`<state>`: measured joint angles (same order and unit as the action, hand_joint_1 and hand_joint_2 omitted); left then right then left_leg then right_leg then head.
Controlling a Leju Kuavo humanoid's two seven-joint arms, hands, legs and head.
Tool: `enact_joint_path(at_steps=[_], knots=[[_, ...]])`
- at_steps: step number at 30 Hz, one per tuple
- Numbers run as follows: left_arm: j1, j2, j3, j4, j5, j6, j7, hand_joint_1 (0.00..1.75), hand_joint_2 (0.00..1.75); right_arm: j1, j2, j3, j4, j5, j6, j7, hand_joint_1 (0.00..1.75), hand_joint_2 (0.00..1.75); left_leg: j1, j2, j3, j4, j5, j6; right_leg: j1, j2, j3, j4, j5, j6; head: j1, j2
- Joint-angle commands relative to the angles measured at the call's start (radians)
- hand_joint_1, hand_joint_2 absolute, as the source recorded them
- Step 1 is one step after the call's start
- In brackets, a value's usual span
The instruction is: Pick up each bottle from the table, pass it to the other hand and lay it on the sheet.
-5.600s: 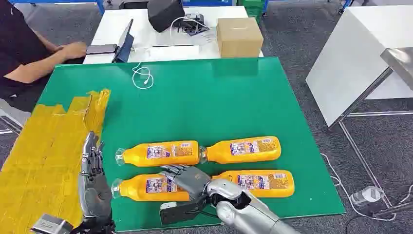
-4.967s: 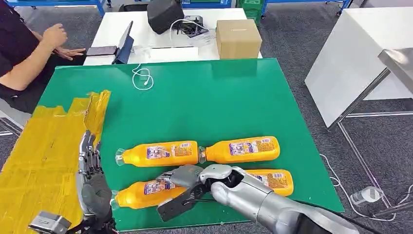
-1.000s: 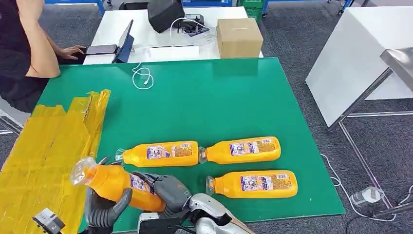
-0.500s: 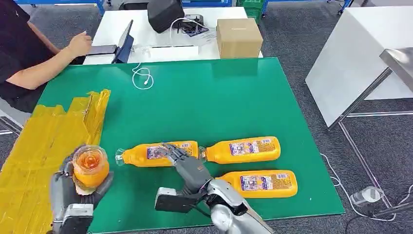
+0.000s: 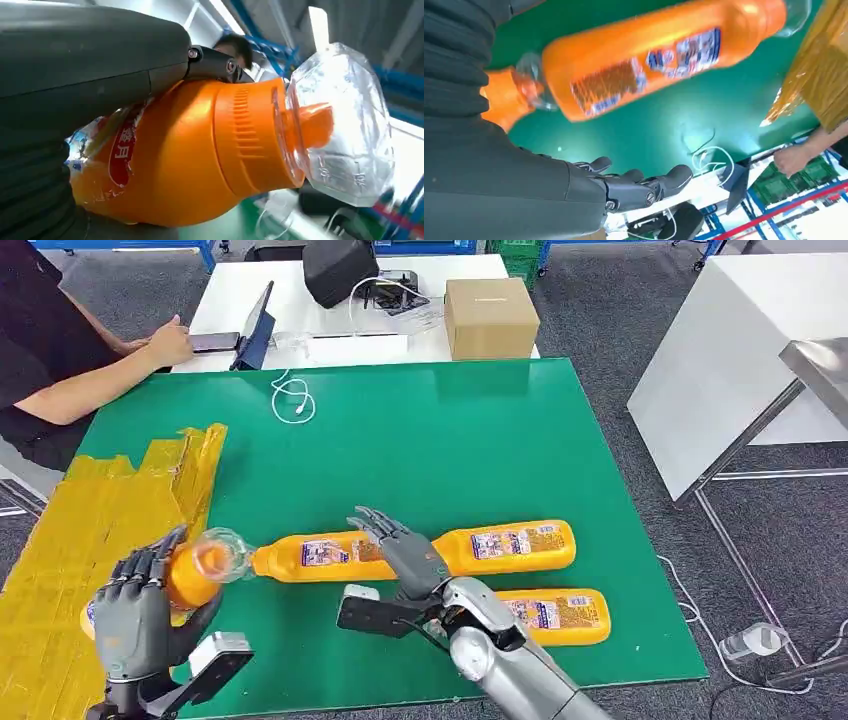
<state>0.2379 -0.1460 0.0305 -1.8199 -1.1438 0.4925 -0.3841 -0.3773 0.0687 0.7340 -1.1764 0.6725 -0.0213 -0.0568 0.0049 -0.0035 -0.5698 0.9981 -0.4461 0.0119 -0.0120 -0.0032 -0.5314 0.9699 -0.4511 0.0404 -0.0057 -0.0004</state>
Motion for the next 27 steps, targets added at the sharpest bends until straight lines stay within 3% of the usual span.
enact_joint_path(at_steps=[1, 9, 12, 16, 19, 24, 25, 27], knots=[[-0.127, 0.183, -0.144, 0.361, -0.093, -0.083, 0.067, 1.75, 1.75, -0.273, 0.049, 0.036, 0.306, -0.029, 0.067, 0.014, 0.00, 1.75, 0.000, 0.001, 0.003, -0.003, 0.002, -0.001, 0.000, 0.001, 0.002, -0.001, 0.001, -0.002, 0.000, 0.000], [-0.182, 0.284, -0.118, 0.580, 0.025, -0.210, 0.000, 1.75, 1.75, -0.367, 0.114, 0.080, 0.474, -0.049, 0.089, 0.001, 0.00, 1.75, 0.000, 0.002, 0.004, -0.002, 0.001, -0.001, 0.000, 0.002, 0.003, 0.000, 0.000, -0.001, 0.000, 0.000], [-0.175, 0.332, -0.117, 0.595, 0.064, -0.265, -0.032, 1.75, 1.75, -0.384, 0.130, 0.096, 0.517, -0.054, 0.096, -0.005, 0.00, 1.75, 0.001, 0.003, 0.005, -0.002, 0.000, -0.001, 0.001, 0.003, 0.004, -0.001, 0.000, -0.002, 0.000, 0.000], [-0.167, 0.350, -0.114, 0.586, 0.086, -0.293, -0.044, 1.75, 1.75, -0.393, 0.139, 0.103, 0.538, -0.057, 0.101, -0.009, 0.00, 1.75, 0.001, 0.003, 0.004, -0.002, 0.000, -0.001, 0.001, 0.003, 0.003, 0.000, 0.000, -0.002, 0.000, 0.000], [-0.149, 0.421, -0.114, 0.579, 0.146, -0.376, -0.074, 1.75, 1.75, -0.415, 0.163, 0.126, 0.586, -0.062, 0.121, -0.014, 0.00, 1.75, 0.001, 0.003, 0.003, -0.001, 0.000, 0.000, 0.001, 0.004, 0.001, 0.001, 0.000, -0.001, 0.000, 0.000], [-0.145, 0.432, -0.108, 0.578, 0.156, -0.381, -0.083, 1.75, 1.75, -0.417, 0.168, 0.129, 0.593, -0.062, 0.122, -0.013, 0.00, 1.75, 0.001, 0.004, 0.005, -0.001, 0.000, -0.001, 0.001, 0.005, 0.003, 0.002, 0.001, -0.002, 0.000, 0.000], [-0.143, 0.435, -0.113, 0.573, 0.166, -0.402, -0.083, 0.00, 0.00, -0.424, 0.174, 0.139, 0.613, -0.062, 0.132, -0.013, 0.00, 1.75, 0.001, 0.004, 0.005, -0.002, 0.001, -0.001, 0.001, 0.004, 0.003, 0.002, 0.001, -0.002, 0.000, 0.000], [-0.131, 0.466, -0.119, 0.558, 0.221, -0.455, -0.111, 0.00, 0.00, -0.439, 0.191, 0.158, 0.654, -0.060, 0.149, -0.009, 0.00, 1.75, 0.001, 0.004, 0.005, -0.002, 0.001, -0.002, 0.001, 0.004, 0.003, 0.003, 0.001, -0.002, 0.000, 0.000]])
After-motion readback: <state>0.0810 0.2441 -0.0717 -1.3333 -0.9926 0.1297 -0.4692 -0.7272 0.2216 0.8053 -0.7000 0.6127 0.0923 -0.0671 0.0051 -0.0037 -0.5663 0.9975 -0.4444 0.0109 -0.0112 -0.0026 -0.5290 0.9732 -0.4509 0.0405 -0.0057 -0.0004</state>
